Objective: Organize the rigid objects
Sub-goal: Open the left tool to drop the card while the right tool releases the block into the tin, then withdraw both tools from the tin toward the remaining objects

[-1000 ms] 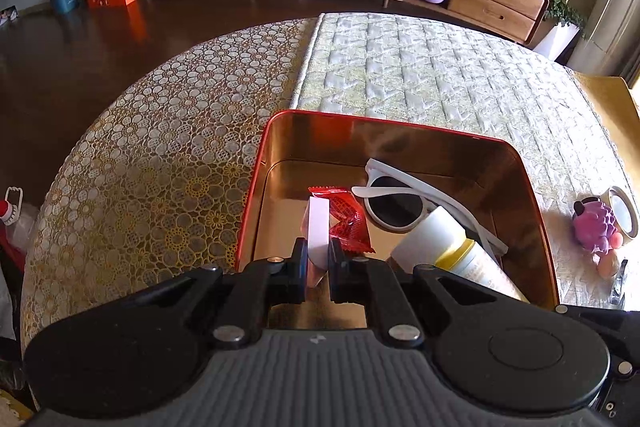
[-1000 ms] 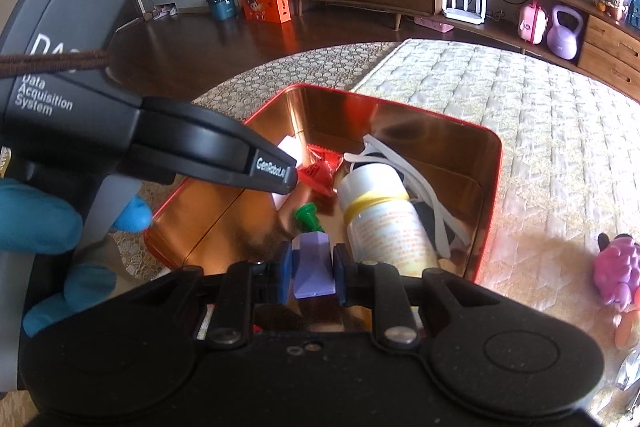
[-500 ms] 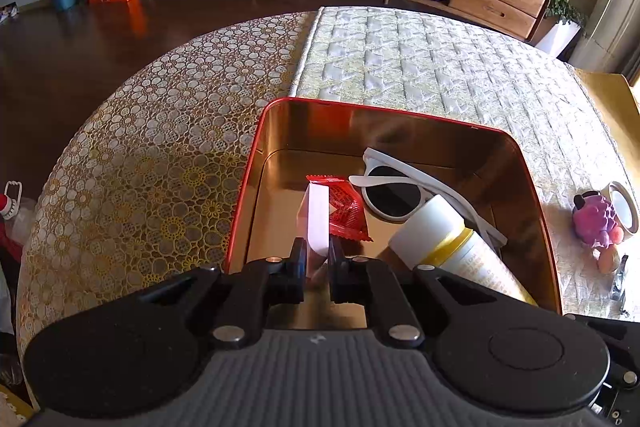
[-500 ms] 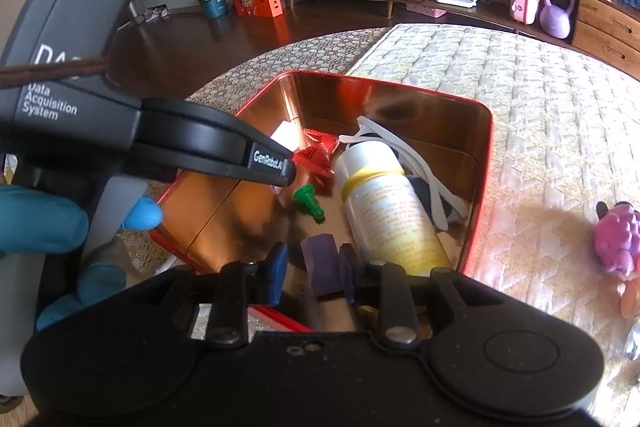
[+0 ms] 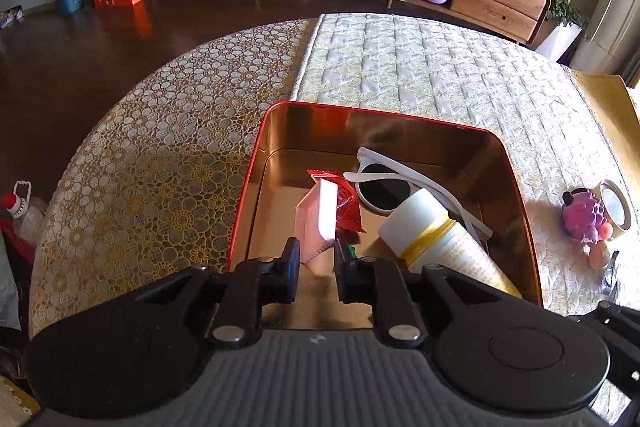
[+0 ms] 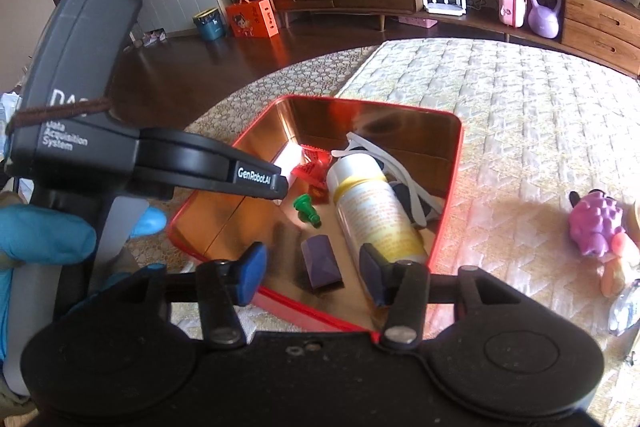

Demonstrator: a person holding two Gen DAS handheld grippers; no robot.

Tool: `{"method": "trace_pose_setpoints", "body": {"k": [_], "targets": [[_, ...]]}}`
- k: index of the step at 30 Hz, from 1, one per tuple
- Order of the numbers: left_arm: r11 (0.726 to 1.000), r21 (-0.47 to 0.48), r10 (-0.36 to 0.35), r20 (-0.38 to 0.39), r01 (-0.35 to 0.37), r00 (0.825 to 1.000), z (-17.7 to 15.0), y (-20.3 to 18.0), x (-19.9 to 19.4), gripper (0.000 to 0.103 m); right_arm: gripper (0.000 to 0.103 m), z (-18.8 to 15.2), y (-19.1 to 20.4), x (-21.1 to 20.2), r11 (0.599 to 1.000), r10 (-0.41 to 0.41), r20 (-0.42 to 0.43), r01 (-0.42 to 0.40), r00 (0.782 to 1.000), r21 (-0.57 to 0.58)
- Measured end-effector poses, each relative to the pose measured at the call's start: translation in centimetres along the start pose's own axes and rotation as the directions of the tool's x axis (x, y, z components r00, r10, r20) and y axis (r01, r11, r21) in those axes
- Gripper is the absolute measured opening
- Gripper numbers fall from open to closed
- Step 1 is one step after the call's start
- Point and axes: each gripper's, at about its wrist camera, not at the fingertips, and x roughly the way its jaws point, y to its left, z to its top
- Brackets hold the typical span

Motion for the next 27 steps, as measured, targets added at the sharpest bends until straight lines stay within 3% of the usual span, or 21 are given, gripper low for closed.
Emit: {"method": "trace_pose_setpoints", "body": {"k": [8,18,27], "targets": [[0.999,0.028,0.018,0.051,-0.019,0.999,-0.6,-1.1,-2.6,0.018,0.064,-0.5,-0.6,-2.7,1.0,-0.008,0.054,0.008,0.998,0.003],[0.999,0.028,-0.035,0.072,0.033,0.997,-1.6,-1.9,-5.1,0.018,0.072,-1.7,-1.2,-6.4,1.0,-0.026,0.12,0.026,0.992,0.004],[0.995,0.078,-0.069,0.099,0.062,0.993,-3.5,-4.1,-7.5,0.02,0.081,-4.1,-2.6,-10.6,0.995,-0.093,0.183,0.1,0.979,-0.027]]}}
